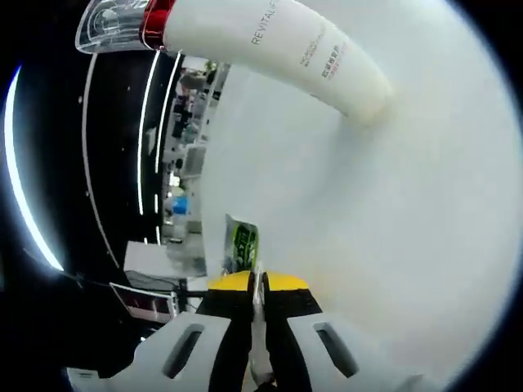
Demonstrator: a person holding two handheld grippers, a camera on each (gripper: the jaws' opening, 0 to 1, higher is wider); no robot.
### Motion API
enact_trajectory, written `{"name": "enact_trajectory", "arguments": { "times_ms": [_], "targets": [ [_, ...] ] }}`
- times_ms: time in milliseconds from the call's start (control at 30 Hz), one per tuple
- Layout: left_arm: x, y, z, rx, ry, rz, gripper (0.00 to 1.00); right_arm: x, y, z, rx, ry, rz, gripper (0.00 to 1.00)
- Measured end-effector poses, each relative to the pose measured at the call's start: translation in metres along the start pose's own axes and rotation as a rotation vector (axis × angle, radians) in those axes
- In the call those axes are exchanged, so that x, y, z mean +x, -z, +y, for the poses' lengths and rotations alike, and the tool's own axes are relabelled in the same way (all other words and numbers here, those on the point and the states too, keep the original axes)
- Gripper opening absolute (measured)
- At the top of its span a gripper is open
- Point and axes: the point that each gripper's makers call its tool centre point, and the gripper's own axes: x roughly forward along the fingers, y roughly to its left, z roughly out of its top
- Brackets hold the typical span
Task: Arrange the skincare products in the storage area until every visible bottle or jar stands upright without overlapping.
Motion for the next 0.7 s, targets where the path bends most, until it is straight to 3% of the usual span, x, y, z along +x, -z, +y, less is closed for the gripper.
{"name": "enact_trajectory", "arguments": {
  "times_ms": [33, 167, 267, 333, 400, 433, 467, 600, 700],
  "targets": [
    [0.001, -0.002, 0.0, 0.009, 0.002, -0.001, 0.37, -0.001, -0.003, 0.001, 0.026, -0.003, -0.023, 0.04],
    [0.004, -0.005, 0.001, 0.173, -0.005, 0.013, 0.34, -0.007, -0.004, -0.003, 0.129, -0.006, -0.023, 0.04],
    [0.002, -0.005, 0.0, 0.178, -0.029, 0.017, 0.31, -0.013, -0.004, -0.007, 0.209, -0.008, -0.029, 0.04],
    [-0.002, -0.008, 0.003, 0.103, -0.035, -0.007, 0.24, -0.017, -0.008, -0.017, 0.26, 0.012, -0.056, 0.05],
    [-0.01, -0.017, 0.014, 0.158, -0.06, -0.049, 0.17, -0.022, -0.008, -0.024, 0.342, 0.01, -0.058, 0.05],
    [-0.013, -0.022, 0.017, 0.23, -0.058, -0.062, 0.16, -0.023, -0.009, -0.021, 0.371, -0.031, -0.067, 0.06],
    [-0.013, -0.023, 0.017, 0.243, -0.051, -0.058, 0.15, -0.025, -0.009, -0.016, 0.41, -0.055, -0.067, 0.06],
    [-0.018, -0.028, 0.021, 0.272, -0.021, -0.096, 0.13, -0.029, -0.012, -0.011, 0.401, -0.059, -0.076, 0.1],
    [-0.022, -0.035, 0.027, 0.259, -0.017, -0.121, 0.12, -0.038, -0.017, 0.001, 0.439, -0.137, -0.095, 0.12]
  ]
}}
